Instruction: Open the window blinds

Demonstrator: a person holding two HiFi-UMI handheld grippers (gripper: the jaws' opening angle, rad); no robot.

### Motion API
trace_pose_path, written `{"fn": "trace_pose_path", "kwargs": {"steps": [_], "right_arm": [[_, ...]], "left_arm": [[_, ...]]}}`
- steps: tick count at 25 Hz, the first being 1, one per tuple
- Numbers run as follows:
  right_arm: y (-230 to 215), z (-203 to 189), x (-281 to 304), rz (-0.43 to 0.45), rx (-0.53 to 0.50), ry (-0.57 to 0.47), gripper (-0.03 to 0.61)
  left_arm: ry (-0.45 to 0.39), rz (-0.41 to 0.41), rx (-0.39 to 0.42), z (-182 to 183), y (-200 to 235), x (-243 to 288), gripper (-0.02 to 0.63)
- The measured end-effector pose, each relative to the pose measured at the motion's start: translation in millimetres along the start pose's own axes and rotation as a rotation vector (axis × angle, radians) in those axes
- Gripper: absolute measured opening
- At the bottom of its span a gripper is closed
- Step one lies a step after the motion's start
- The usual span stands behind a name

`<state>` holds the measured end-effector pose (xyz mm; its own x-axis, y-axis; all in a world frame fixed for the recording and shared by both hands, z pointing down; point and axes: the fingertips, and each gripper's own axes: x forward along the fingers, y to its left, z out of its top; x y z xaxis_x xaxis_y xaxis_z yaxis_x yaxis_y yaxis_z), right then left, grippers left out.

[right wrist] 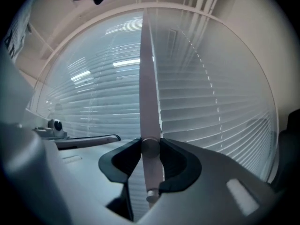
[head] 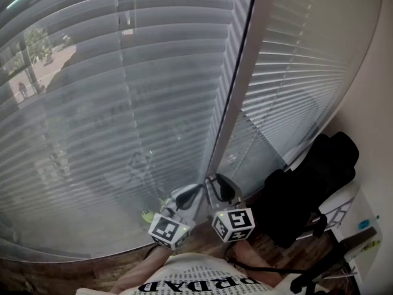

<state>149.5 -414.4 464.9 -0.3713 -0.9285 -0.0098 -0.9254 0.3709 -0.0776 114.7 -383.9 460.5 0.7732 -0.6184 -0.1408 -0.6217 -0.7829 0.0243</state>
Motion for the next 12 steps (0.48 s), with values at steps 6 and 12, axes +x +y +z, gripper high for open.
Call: {"fn": "trace_pose_path", "kwargs": {"steps": [6,12], "right_arm": [[-0.9,-1.0,-0.1,0.002,0.028,-0.003,0.133],[-1.0,-0.8,0.5,0.006,0.028,-0.006,0.133]], "left_arm": [[-0.007,-0.006,0.002,0.7,-1.2,1.6,-0.008],[-0.012,-0.010,0.010,-1.0,-1.2,2.5,-0.008]]}}
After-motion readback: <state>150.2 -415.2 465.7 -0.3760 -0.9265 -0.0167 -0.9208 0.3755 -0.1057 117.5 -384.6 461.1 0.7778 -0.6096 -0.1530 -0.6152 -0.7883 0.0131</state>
